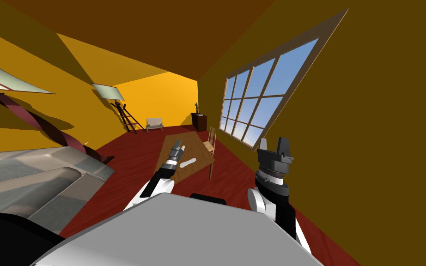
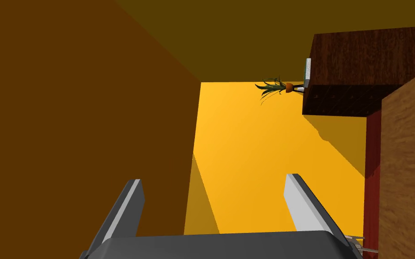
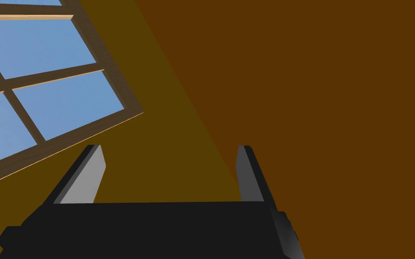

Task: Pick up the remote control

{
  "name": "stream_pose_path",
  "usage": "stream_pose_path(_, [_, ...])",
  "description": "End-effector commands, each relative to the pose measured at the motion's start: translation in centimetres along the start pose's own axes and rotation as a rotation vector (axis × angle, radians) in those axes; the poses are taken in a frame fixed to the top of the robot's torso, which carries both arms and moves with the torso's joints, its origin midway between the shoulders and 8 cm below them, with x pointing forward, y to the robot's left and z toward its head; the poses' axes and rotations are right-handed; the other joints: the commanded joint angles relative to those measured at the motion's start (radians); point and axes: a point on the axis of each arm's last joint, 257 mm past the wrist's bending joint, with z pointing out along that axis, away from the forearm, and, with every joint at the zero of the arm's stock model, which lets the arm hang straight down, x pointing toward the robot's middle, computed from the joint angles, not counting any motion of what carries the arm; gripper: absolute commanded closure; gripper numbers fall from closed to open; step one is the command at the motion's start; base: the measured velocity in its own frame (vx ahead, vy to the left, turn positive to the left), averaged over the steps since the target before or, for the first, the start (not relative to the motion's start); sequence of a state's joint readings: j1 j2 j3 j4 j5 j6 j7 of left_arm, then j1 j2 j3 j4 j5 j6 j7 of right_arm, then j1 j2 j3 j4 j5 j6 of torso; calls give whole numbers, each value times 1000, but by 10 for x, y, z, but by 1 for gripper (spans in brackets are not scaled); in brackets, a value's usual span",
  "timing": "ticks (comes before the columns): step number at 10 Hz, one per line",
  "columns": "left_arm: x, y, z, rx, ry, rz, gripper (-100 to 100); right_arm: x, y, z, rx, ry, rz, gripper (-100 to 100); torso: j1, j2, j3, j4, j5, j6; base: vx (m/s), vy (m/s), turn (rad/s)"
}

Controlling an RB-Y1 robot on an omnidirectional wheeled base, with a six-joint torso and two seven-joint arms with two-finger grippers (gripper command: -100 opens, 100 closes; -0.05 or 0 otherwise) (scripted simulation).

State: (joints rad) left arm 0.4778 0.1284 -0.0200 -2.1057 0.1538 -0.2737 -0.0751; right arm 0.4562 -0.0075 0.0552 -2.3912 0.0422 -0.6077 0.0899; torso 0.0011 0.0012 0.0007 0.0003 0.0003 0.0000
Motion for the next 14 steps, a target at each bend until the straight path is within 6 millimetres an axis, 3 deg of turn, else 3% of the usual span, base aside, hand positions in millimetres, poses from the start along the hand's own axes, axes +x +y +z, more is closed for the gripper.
stream_pose_path(1, [-1, 21, 2, -61, 20, 6, -100, 0, 0, 0, 0, 0, 0, 0, 0, 0, 0, 0, 0, 0, -14, 9, 19])
stream_pose_path(7, [-13, 101, 4, -282, 67, 25, -100, 0, 0, 0, 0, 0, 0, 0, 0, 0, 0, 0, 0, 0, -17, 13, 20])
stream_pose_path(14, [-42, 186, -12, -528, 65, 37, -100, 0, 0, 0, 0, 0, 0, 0, 0, -1, -1, 0, 0, 0, -7, 8, 7])
